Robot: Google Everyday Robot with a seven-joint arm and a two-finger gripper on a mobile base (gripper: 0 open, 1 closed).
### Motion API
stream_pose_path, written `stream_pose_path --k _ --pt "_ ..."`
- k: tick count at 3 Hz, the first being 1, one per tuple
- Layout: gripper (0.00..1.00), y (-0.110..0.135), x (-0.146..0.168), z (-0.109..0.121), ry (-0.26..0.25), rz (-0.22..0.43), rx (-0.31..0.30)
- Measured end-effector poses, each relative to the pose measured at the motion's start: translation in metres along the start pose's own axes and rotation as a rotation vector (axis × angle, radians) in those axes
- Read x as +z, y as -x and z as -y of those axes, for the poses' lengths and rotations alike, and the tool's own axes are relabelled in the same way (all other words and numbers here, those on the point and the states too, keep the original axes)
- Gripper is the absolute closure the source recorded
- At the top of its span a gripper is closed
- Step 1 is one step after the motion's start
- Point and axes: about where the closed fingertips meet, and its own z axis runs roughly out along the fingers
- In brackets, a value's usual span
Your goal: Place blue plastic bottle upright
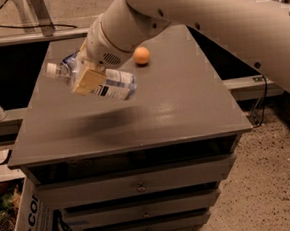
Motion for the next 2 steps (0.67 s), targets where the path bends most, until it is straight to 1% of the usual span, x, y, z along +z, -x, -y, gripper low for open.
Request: stream_pose_path --k 1,2 --pt "1.0 -0.001 -0.007 0.008 -0.04 0.128 0.043" --pt "1.0 -0.007 -0.018 0.014 -0.086 0.248 0.076"
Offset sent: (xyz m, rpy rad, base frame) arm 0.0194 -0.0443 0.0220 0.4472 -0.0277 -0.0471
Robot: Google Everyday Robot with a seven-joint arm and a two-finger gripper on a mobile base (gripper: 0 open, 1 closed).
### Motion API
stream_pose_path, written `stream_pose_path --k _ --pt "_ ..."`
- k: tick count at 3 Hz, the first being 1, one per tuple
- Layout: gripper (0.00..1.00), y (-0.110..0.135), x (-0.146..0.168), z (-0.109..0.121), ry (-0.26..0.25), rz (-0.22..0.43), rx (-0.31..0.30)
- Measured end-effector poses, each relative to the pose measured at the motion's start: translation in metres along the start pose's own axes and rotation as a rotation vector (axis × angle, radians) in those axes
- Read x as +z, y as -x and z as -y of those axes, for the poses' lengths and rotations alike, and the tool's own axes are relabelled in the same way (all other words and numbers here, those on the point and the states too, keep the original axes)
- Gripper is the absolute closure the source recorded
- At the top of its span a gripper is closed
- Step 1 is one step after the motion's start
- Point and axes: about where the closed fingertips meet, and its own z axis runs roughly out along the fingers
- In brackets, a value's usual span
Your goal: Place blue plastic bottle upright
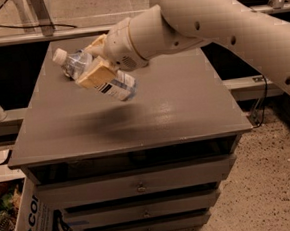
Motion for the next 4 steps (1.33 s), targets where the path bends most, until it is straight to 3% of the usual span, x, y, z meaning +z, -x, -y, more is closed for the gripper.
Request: stream_pose_path --k 2,3,4 --pt "1.0 -0.008 -0.041 0.018 -0.112 0.192 0.038" --pt "1.0 -0.008 -0.04 0.018 -0.112 0.192 0.038" --pt "1.0 -0.006 -0.04 0.021 -0.126 0.247 0.07"
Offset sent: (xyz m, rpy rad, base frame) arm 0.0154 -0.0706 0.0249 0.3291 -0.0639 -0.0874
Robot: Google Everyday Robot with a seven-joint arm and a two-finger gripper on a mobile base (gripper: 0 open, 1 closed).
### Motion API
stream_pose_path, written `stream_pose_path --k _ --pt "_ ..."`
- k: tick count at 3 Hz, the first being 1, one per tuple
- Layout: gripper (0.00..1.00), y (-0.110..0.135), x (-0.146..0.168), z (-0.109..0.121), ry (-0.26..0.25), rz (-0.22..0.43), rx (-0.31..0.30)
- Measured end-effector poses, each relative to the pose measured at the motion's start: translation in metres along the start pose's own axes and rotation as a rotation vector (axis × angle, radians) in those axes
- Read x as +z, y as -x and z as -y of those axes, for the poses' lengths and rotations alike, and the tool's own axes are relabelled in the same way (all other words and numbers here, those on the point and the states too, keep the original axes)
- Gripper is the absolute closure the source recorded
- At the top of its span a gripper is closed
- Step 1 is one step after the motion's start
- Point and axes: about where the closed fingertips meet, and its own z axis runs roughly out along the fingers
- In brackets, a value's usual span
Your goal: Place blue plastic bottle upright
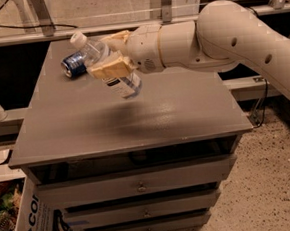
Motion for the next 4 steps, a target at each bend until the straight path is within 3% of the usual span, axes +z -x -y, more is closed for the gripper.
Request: stream_pose_path --k 3,4 --pt "1.0 -0.018 -0.025 0.025 -0.172 0.252 0.182" --pt "1.0 -0.033 -0.03 0.028 -0.205 0.281 0.241"
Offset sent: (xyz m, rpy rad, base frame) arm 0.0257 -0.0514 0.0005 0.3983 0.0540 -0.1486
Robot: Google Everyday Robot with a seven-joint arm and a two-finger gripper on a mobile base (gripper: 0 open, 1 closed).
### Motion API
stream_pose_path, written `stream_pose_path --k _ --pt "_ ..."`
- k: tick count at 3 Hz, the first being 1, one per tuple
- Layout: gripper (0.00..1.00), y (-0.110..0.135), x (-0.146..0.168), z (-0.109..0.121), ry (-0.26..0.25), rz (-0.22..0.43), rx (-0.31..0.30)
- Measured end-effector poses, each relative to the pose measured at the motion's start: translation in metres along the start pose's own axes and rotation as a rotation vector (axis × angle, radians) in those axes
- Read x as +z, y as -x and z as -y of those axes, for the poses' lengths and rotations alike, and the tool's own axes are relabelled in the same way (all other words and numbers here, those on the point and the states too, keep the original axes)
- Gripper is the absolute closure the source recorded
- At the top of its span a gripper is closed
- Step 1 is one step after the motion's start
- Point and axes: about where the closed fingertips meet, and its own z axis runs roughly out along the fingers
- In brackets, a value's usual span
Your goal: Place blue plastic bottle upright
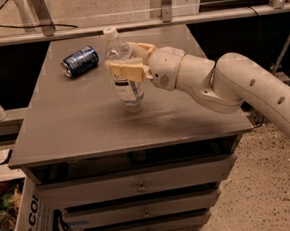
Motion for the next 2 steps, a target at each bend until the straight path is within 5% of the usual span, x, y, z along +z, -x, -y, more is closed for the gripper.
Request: stream_pose_path --k 2 --pt "1.0 -0.03 -0.009 0.003 -0.042 -0.006 0.09"
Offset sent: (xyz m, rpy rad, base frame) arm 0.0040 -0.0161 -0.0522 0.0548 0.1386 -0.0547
